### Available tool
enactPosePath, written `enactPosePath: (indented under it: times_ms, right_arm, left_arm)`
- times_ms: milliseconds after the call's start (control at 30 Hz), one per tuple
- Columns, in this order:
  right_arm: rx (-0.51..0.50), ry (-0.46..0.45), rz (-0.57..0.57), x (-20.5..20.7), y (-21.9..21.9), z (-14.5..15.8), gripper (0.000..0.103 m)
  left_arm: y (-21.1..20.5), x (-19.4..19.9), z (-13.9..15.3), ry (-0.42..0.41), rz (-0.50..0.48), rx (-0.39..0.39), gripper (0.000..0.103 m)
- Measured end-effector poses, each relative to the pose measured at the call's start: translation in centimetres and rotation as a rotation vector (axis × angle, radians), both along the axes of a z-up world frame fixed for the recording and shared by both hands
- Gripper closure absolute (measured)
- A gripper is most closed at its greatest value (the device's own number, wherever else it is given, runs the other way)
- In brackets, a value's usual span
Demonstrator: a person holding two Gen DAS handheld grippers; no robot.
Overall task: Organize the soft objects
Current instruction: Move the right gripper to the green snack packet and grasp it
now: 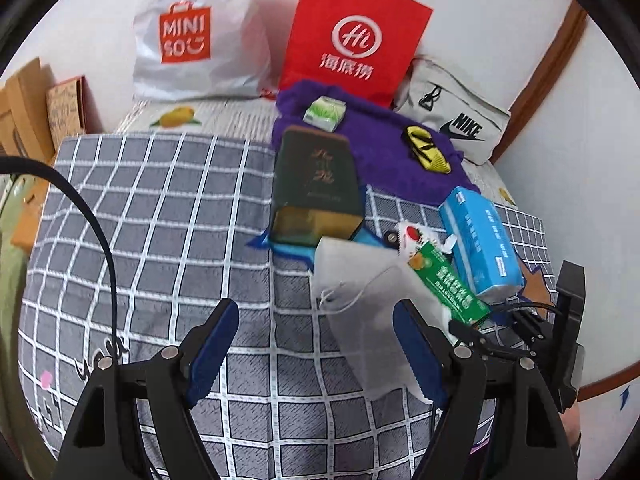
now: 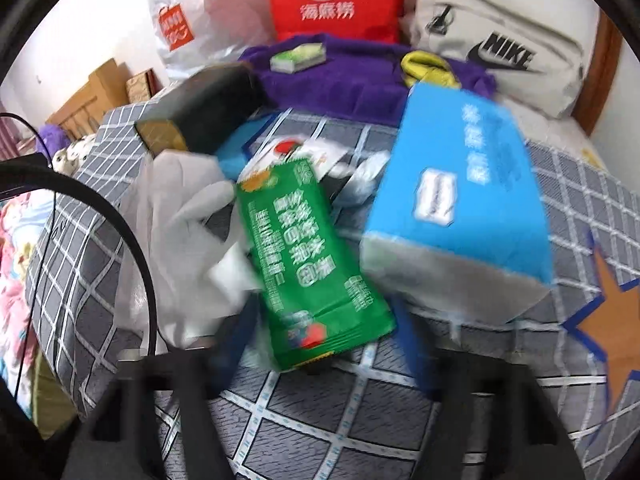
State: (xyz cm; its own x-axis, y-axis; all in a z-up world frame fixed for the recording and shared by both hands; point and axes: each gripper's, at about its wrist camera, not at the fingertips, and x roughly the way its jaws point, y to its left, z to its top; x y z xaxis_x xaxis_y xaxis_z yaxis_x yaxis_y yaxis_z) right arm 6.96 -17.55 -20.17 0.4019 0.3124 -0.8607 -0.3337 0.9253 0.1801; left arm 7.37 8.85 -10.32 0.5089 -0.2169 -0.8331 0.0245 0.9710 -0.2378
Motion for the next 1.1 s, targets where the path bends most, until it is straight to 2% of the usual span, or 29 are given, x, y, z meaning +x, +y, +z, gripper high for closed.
enactPosePath:
  times_ms: [100, 300, 367, 400, 433, 500, 567, 700, 900, 1000, 1100]
  right_arm:
    - [0.011, 0.004, 0.048, -1.4, 0.2, 0.9, 0.078]
    - [0.007, 0.041, 0.094, -5.3, -0.6, 2.6, 0.079]
    - [0.005, 0.059, 0.102, -6.0, -0.9, 2.7, 0.078]
    - [-0.009, 0.062, 0.108, -6.4, -1.1, 2.7, 0.069]
    - [-0.030, 0.061, 0.114, -6.7, -1.2, 2.6, 0.049]
    - [-0.088, 0.023, 0.102, -7.2, -1.6, 2.7, 0.032]
    - [-0.120, -0.005, 0.090, -7.1, -2.0, 3.0, 0.032]
    - [-0.117, -0.023, 0.073, -5.3, -2.1, 2.9, 0.032]
    - [-0.152, -0.038, 0.134, -2.7, 0.3, 1.9, 0.032]
    - [-0.175, -0.016, 0.187, -2.2, 1.1, 1.2, 0.068]
    - [-0.125, 0.021, 0.161, -2.6, 0.1, 1.7, 0.070]
  left_arm:
    - [0.5, 0.0, -1.0, 0.029, 0.016, -0.007, 0.025]
    - [1.1, -0.2, -1.9, 0.050, 0.027, 0.001, 0.025]
    - [1.3, -0.3, -2.1, 0.052, 0.031, -0.001, 0.025]
    - [1.4, -0.3, -2.2, 0.053, 0.031, 0.000, 0.025]
    - [1.4, -0.3, -2.2, 0.053, 0.030, 0.003, 0.025]
    - [1.5, -0.3, -2.3, 0.054, 0.030, 0.003, 0.025]
    - [1.5, -0.3, -2.4, 0.055, 0.028, -0.001, 0.025]
    - [1.2, 0.0, -2.7, 0.067, 0.022, 0.008, 0.025]
    - [0.7, 0.1, -3.2, 0.084, 0.008, 0.013, 0.025]
    - [0.6, 0.3, -3.3, 0.089, 0.009, 0.017, 0.025]
    - [0.5, 0.3, -3.5, 0.091, 0.003, 0.018, 0.025]
